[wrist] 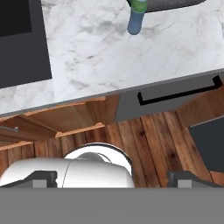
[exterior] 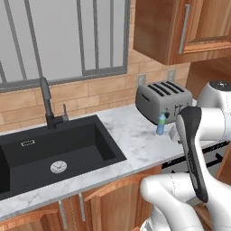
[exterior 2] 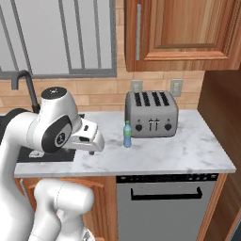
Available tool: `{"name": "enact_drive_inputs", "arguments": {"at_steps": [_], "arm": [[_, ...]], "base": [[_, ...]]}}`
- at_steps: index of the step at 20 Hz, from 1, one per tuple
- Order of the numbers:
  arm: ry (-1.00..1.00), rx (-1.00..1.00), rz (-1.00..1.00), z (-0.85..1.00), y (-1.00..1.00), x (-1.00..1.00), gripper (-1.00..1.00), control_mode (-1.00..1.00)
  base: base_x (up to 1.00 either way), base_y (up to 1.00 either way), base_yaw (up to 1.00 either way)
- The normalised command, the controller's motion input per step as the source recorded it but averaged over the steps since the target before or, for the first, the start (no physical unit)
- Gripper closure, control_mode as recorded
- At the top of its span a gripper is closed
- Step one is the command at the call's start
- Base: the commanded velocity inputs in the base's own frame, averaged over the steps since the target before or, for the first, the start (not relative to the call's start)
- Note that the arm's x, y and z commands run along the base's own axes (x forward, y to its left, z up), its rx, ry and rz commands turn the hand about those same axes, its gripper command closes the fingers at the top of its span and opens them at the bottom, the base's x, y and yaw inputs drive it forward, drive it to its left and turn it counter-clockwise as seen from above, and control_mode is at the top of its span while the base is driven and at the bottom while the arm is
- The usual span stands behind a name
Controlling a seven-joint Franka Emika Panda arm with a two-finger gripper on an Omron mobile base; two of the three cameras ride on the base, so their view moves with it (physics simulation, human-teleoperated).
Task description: Take the bottled waters from the counter and place them in the freezer to freeze. Close the freezer door after placing the bottles.
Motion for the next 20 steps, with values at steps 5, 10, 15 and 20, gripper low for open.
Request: {"name": "enact_drive_inputs", "arguments": {"at_steps": [5,10,15,20], "arm": [[0.0,0.0,0.0,0.0,0.0,0.0,-1.0,1.0],[0.0,0.0,0.0,0.0,0.0,0.0,-1.0,1.0],[0.0,0.0,0.0,0.0,0.0,0.0,-1.0,1.0],[0.0,0.0,0.0,0.0,0.0,0.0,-1.0,1.0]], "base": [[0.35,0.0,0.0],[0.02,0.0,0.0],[0.0,0.0,0.0],[0.0,0.0,0.0]]}}
